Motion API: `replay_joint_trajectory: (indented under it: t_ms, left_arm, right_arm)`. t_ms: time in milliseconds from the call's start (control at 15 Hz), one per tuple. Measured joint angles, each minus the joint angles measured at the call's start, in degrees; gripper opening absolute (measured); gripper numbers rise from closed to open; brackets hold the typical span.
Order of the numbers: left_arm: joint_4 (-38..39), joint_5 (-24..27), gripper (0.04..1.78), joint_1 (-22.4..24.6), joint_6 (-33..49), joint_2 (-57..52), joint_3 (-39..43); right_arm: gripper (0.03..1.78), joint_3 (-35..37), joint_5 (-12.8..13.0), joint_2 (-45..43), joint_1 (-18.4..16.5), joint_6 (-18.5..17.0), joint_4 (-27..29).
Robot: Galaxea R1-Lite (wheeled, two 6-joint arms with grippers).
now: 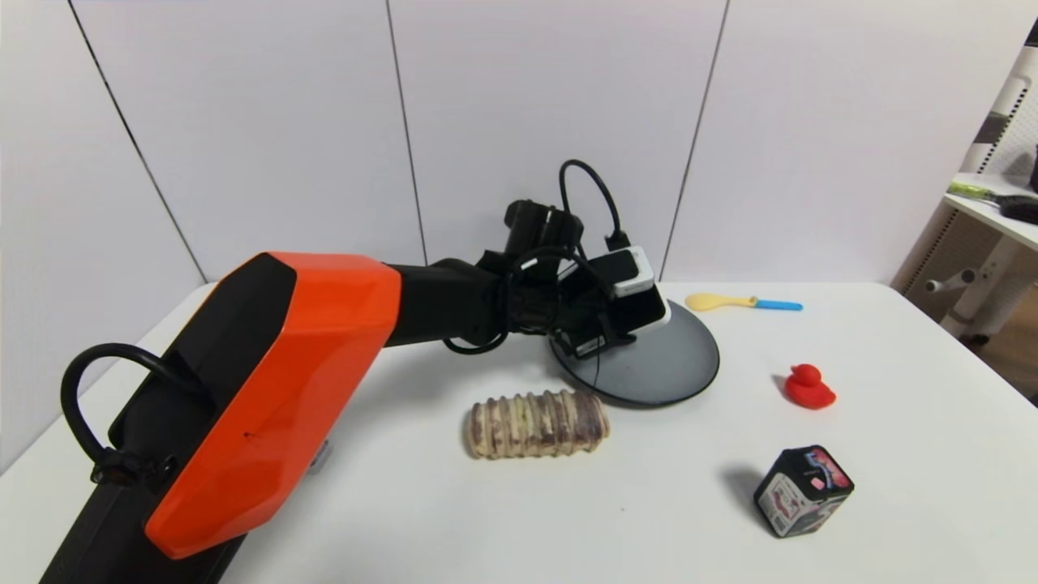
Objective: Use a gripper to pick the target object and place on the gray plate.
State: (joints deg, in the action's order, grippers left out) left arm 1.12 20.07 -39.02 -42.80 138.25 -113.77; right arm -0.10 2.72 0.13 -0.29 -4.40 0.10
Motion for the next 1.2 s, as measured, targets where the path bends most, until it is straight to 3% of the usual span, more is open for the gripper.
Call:
replay_joint_trajectory:
  t_ms: [267,533,867,1200]
  left_arm:
    - [-0.27,0.02,1.00,0.00,-0.02,0.44,0.02]
    - [-0.22,0.05,1.29,0.00,-0.02,0.67,0.02]
    - [-0.90,0.02,1.48,0.00,-0.30,-0.07,0.02]
    - [-11.70,-0.89,1.59,0.29,-1.43,-13.49,5.14]
  right_arm:
    - [1.71,0.00,-0.02,0.00,0.00,0.02,0.00]
    - [1.71,0.00,-0.02,0.00,0.00,0.05,0.01]
    - [1.71,0.00,-0.05,0.00,-0.01,0.05,0.00]
    - [1.71,0.00,-0.05,0.00,-0.01,0.02,0.00]
